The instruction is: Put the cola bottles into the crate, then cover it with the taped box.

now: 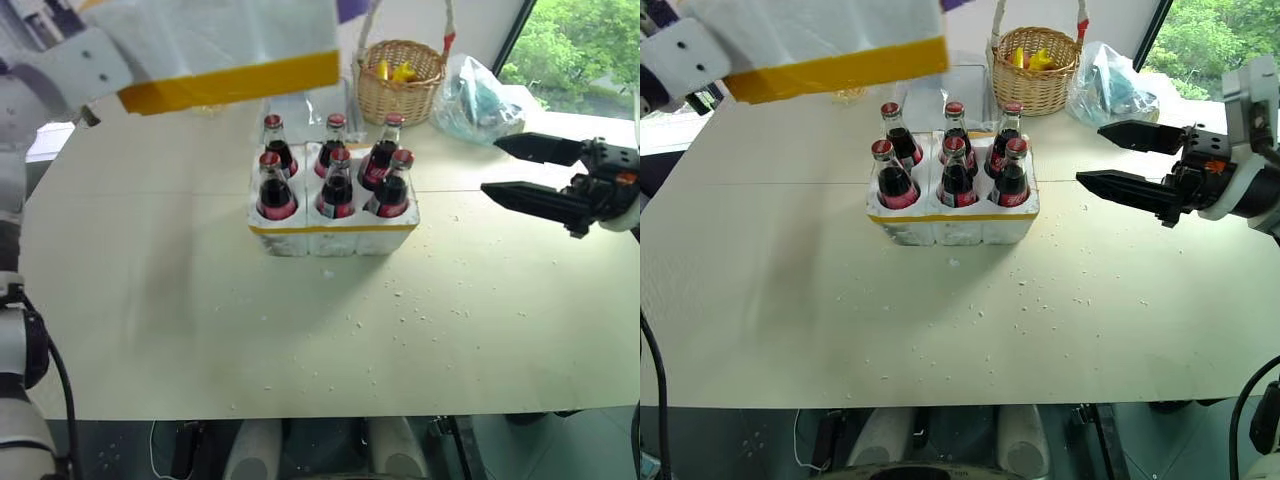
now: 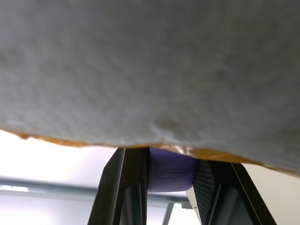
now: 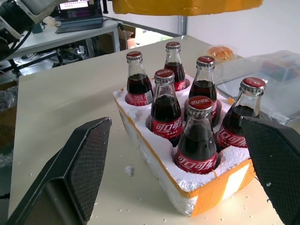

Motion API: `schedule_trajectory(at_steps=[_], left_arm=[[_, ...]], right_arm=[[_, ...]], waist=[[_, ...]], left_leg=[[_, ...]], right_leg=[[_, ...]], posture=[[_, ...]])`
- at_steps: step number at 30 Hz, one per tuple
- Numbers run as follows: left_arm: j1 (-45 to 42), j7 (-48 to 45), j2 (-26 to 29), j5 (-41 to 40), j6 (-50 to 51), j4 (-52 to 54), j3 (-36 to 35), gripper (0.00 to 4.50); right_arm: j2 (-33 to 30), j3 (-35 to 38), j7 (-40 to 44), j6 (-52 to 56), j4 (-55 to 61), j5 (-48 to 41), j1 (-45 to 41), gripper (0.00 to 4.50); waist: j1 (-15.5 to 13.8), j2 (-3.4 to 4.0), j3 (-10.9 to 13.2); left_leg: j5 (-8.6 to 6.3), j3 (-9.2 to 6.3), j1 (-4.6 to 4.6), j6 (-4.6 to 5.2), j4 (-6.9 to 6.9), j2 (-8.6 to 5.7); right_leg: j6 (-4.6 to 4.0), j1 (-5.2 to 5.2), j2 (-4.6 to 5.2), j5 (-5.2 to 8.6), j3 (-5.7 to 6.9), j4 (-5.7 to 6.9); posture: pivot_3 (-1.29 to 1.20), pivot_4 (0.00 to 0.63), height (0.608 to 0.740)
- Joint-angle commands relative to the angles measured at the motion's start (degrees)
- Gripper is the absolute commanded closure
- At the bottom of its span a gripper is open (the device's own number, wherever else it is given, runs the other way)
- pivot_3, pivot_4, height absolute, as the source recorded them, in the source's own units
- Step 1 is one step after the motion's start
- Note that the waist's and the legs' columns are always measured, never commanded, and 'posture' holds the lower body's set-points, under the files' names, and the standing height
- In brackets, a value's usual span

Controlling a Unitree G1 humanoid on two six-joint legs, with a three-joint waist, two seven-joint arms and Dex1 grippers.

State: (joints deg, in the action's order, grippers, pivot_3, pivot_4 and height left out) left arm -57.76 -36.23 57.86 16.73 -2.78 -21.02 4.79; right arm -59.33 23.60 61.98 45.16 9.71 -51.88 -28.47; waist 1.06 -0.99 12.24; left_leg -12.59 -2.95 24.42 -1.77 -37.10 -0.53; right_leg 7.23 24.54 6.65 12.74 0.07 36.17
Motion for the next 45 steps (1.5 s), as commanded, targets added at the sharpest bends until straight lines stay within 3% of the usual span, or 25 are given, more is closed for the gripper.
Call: schedule_trajectory(at_steps=[1, 10, 16, 27, 30, 35, 45], left_arm=[[-0.36, -3.77, -0.98, -0.40, 8.22, 11.80, -0.93, 3.38], [-0.77, -8.11, -5.63, 5.45, 16.22, 26.51, 4.33, 3.38], [3.00, -11.88, -4.89, 13.31, 18.24, 31.54, 8.89, 3.38], [6.10, -16.23, -5.80, 19.60, 19.90, 36.33, 9.72, 3.38], [5.92, -16.52, -6.49, 19.92, 19.72, 36.28, 9.51, 2.47], [6.34, -18.47, -6.46, 18.90, 19.95, 37.56, 8.10, 0.11], [15.95, -31.41, 1.88, 8.59, 30.89, 43.26, -2.25, 0.11]], right_arm=[[0.60, 1.80, -0.25, -1.72, -0.12, 0.15, 0.07, 0.00], [2.33, -0.08, -0.31, -4.01, -1.96, 1.52, -1.20, 0.00], [3.24, 0.42, -1.00, -4.68, -1.93, 1.86, -0.79, 0.00], [4.15, 0.97, -2.61, -5.47, -1.02, 1.98, 0.86, 0.00], [4.15, 0.36, -2.60, -6.00, -1.19, 2.61, 0.80, 0.00], [3.83, 0.43, -2.07, -6.42, -1.82, 3.35, 1.08, 0.00], [4.06, -0.42, -1.40, -7.04, -3.28, 4.40, 0.40, 0.00]], waist=[[-0.17, 0.00, 0.00], [-0.26, 0.00, 0.00], [-0.02, 0.01, 0.01], [-0.22, 0.01, 0.01], [-0.17, 0.01, 0.01], [-0.25, 0.01, 0.01], [-0.02, 0.01, 0.01]], left_leg=[[0.00, -0.01, 0.00, 0.00, 0.00, 0.00], [0.00, -0.06, 0.00, 0.01, -0.03, 0.00], [0.00, -0.08, -0.01, 0.02, -0.01, 0.01], [0.00, -0.10, 0.01, 0.02, -0.04, 0.00], [0.00, -0.10, 0.00, 0.03, -0.04, 0.01], [0.00, -0.10, 0.01, 0.03, -0.05, 0.00], [0.00, -0.12, -0.01, 0.03, -0.03, 0.03]], right_leg=[[0.00, 0.00, -0.01, 0.00, 0.00, 0.01], [0.00, -0.04, -0.05, 0.00, -0.01, 0.00], [0.00, -0.04, -0.10, 0.01, -0.02, -0.01], [0.00, -0.05, -0.10, 0.01, -0.02, -0.02], [0.00, -0.05, -0.10, 0.01, -0.03, -0.02], [0.00, -0.06, -0.10, 0.01, -0.03, -0.02], [-0.01, -0.06, -0.13, 0.02, -0.03, -0.01]], posture=[[0.00, 0.150, 0.737], [0.00, 0.150, 0.737], [0.00, 0.150, 0.737], [0.00, 0.150, 0.737], [0.00, 0.150, 0.737], [0.00, 0.150, 0.737], [0.00, 0.150, 0.737]])
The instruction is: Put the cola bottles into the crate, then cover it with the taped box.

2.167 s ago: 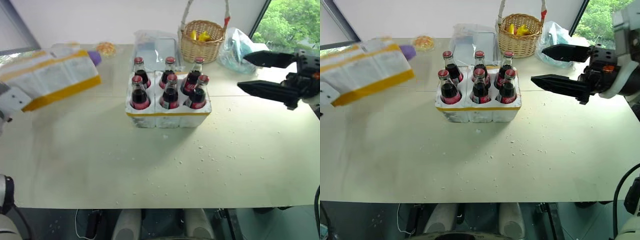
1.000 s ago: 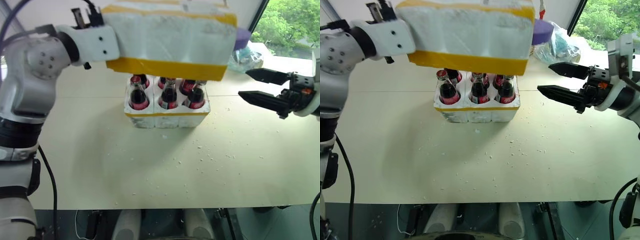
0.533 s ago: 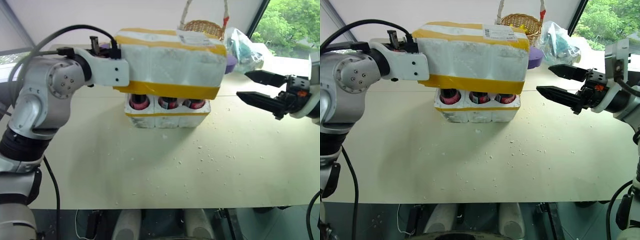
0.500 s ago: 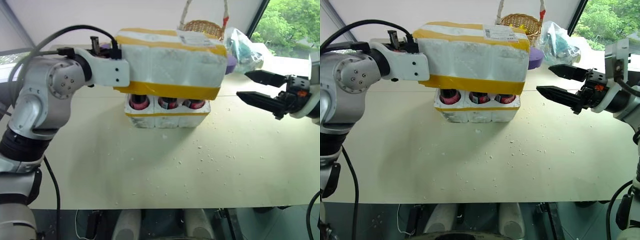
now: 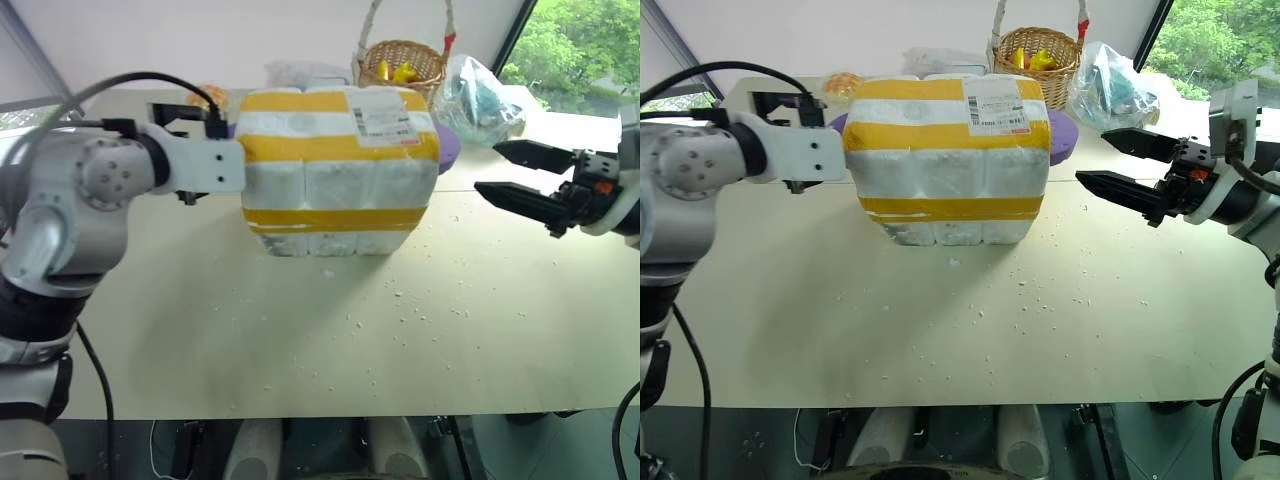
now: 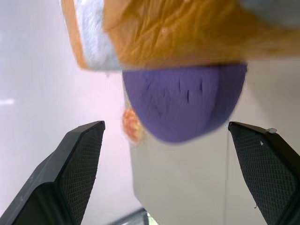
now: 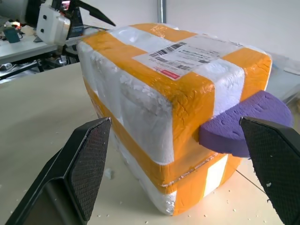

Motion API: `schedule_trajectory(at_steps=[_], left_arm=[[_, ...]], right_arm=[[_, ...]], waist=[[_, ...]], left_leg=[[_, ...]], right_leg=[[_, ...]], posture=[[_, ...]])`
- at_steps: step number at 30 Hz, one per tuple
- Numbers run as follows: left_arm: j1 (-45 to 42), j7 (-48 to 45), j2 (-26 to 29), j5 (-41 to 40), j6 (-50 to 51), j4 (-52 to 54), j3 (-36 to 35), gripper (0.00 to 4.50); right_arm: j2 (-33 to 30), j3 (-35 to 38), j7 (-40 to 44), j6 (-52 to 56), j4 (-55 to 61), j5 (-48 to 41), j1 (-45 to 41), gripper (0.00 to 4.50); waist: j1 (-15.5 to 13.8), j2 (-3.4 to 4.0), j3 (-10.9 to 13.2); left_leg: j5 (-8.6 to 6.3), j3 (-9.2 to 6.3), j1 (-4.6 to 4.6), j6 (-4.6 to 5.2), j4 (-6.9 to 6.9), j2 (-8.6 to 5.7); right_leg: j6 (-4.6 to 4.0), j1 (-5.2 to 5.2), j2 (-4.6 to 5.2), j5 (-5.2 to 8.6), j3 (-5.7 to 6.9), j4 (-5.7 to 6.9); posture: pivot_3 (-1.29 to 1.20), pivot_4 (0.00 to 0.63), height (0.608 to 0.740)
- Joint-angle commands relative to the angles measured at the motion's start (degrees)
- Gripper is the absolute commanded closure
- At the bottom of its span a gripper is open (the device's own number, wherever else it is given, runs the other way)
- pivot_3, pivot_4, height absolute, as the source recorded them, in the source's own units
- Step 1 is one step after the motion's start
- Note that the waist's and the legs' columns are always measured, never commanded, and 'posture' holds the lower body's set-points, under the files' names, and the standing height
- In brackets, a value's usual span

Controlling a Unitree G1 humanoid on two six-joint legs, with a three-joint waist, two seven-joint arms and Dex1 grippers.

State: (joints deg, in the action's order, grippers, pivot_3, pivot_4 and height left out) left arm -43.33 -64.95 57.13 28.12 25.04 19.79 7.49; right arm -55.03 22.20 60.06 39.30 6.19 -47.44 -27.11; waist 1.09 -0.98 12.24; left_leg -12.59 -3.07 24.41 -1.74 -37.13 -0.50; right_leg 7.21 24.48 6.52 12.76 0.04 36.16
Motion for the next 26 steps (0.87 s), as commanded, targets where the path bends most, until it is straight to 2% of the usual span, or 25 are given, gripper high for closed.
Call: schedule_trajectory(at_steps=[1, 4, 7, 9, 11, 13, 17, 19, 22, 26], left_arm=[[3.29, -3.91, 3.95, -4.22, 3.99, 2.60, -6.40, 0.11], [6.60, -5.77, 5.77, -8.25, 7.33, 2.78, -9.55, 0.11], [8.32, -8.30, 3.49, -16.51, 17.29, 2.66, -13.85, 0.11], [7.98, -13.55, -0.32, -28.85, 29.22, 2.80, -20.83, 0.11], [8.02, -19.92, -2.71, -41.72, 34.91, 1.20, -30.11, 0.11], [9.12, -23.04, -2.04, -48.69, 37.15, -2.29, -35.89, 0.11], [18.71, -25.40, 3.51, -50.51, 30.36, -10.31, -38.04, 0.11], [21.97, -27.18, 5.71, -54.62, 30.74, -12.19, -39.76, 0.11], [20.95, -26.80, 7.23, -59.03, 32.33, -16.10, -40.72, 0.11], [20.43, -25.05, 8.93, -60.85, 29.41, -18.82, -38.37, 0.11]], right_arm=[[-0.26, 0.88, 0.61, -1.22, 0.04, 0.07, -1.07, 0.00], [-0.39, 0.51, 0.92, -1.51, -0.46, 0.45, -1.32, 0.00], [-0.52, 0.24, 1.32, -1.72, -0.89, 0.85, -1.44, 0.00], [-0.74, 0.26, 1.57, -1.61, -1.11, 1.05, -1.24, 0.00], [-1.39, 0.18, 2.35, -1.73, -1.29, 1.73, -0.27, 0.00], [-2.04, -0.01, 3.32, -2.30, -1.43, 2.86, 0.98, 0.00], [-2.55, 0.44, 4.59, -3.15, -2.45, 4.43, 2.94, 0.00], [-2.62, 0.53, 4.78, -3.33, -2.93, 4.81, 3.23, 0.00], [-2.81, 0.52, 5.45, -2.90, -2.92, 4.53, 3.43, 0.00], [-3.38, -0.04, 6.69, -2.66, -2.70, 4.82, 3.60, 0.00]], waist=[[-0.06, 0.00, 0.00], [-0.07, 0.00, 0.00], [-0.30, 0.00, 0.00], [-0.28, 0.00, 0.00], [-0.14, -0.01, 0.01], [0.06, -0.01, 0.01], [0.77, 0.14, -0.04], [1.07, 0.14, -0.04], [0.92, 0.07, -0.02], [0.84, 0.09, -0.03]], left_leg=[[0.00, -0.01, 0.00, 0.00, 0.00, 0.00], [0.00, -0.01, -0.01, 0.00, 0.00, 0.00], [0.00, -0.01, 0.00, 0.00, -0.03, 0.00], [0.00, -0.01, 0.00, 0.00, -0.05, 0.00], [0.00, -0.04, 0.00, 0.00, -0.06, 0.01], [0.00, -0.07, 0.00, 0.00, -0.06, 0.03], [-0.01, -0.04, -0.16, 0.01, 0.05, 0.06], [-0.01, -0.03, -0.19, 0.01, 0.06, 0.07], [-0.01, -0.05, -0.13, 0.00, -0.01, 0.09], [-0.01, -0.04, -0.13, -0.01, -0.01, 0.09]], right_leg=[[0.00, 0.00, 0.00, 0.00, 0.00, 0.00], [0.00, -0.01, 0.00, 0.00, 0.00, 0.00], [0.00, -0.04, 0.00, 0.00, 0.00, -0.02], [0.00, -0.05, 0.00, 0.01, 0.01, -0.04], [0.01, -0.06, -0.01, 0.01, 0.02, -0.02], [0.00, -0.05, -0.03, 0.01, 0.03, -0.01], [-0.02, -0.09, -0.06, 0.02, 0.02, 0.02], [-0.03, -0.11, -0.06, 0.02, 0.02, 0.02], [-0.07, -0.11, -0.06, 0.04, 0.02, -0.01], [-0.08, -0.13, -0.05, 0.04, 0.01, -0.04]], posture=[[0.00, 0.150, 0.737], [0.00, 0.150, 0.737], [0.00, 0.150, 0.737], [0.00, 0.150, 0.737], [0.00, 0.150, 0.737], [0.00, 0.150, 0.737], [0.00, 0.150, 0.737], [0.00, 0.150, 0.737], [0.00, 0.150, 0.737], [0.00, 0.150, 0.737]])
